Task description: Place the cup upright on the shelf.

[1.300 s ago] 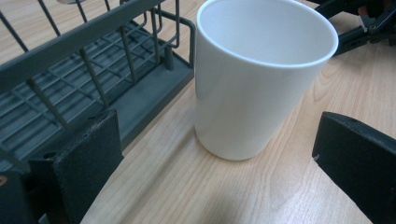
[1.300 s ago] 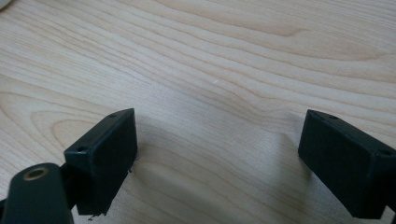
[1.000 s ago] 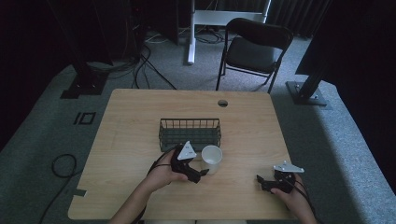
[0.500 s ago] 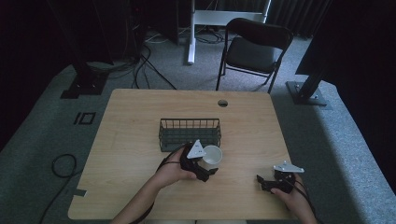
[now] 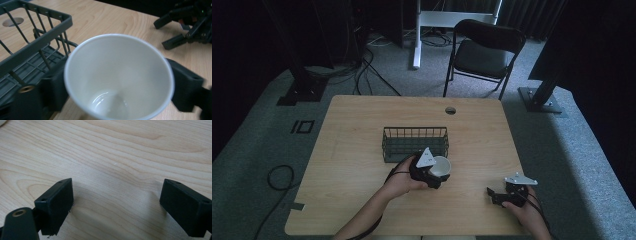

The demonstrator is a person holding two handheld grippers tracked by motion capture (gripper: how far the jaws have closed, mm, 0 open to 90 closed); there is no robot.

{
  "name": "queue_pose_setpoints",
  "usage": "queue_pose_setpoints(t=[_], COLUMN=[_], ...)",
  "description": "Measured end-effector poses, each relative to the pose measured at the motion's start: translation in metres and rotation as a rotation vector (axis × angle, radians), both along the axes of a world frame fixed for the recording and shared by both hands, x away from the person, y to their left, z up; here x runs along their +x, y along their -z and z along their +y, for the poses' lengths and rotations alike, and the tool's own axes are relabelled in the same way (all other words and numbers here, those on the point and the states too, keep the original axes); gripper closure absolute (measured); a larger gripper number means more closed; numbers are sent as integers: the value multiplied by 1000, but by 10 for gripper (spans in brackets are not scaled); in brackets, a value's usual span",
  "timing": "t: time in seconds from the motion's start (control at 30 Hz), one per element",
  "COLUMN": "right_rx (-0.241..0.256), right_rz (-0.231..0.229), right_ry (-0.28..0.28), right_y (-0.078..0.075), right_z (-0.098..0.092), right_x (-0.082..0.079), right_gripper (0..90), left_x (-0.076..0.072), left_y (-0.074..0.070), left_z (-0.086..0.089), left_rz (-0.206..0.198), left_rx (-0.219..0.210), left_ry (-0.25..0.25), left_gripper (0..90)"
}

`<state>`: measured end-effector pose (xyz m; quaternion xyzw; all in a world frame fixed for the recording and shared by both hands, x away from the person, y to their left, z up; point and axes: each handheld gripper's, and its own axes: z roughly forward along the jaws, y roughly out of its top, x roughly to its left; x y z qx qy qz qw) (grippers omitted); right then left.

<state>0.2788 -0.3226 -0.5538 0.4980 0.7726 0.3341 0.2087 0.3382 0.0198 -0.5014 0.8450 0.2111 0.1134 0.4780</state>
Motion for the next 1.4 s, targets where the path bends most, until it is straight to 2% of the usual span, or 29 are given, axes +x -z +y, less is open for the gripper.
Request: queue_pose_setpoints(t=[0.13,0.23,0.33,0.6,0.8,0.9,0.93,1.07,1.2,1.4], right_rx=[0,0,0,0,0,0,-1,0,0,0], right_rz=[0,0,0,-1,-1,-1,-1,-1,-1,-1], right_ry=[0,0,0,0,0,0,0,0,0,0], right_y=[0,0,0,0,0,0,0,0,0,0], right_z=[0,0,0,0,0,0,0,0,0,0], right_x=[0,0,0,0,0,0,0,0,0,0], right_gripper=[113,113,113,113,113,113,113,113,113,113], left_x=[-2,-3,-4,-10,-13,-13,-12,-11,-4,5], left_y=[-1,-4,-8,-32,-54,-58,-66,-81,-94,-106], left_z=[0,0,0,1,3,3,5,9,17,30], left_rz=[-7,-2,-14,-18,-36,-37,-49,-69,-84,-102], left_rx=[6,-10,-14,-67,-84,-92,-92,-111,-129,-149], left_ry=[12,17,20,53,65,63,63,38,-29,-119], left_gripper=[204,205,206,206,206,206,206,206,206,206])
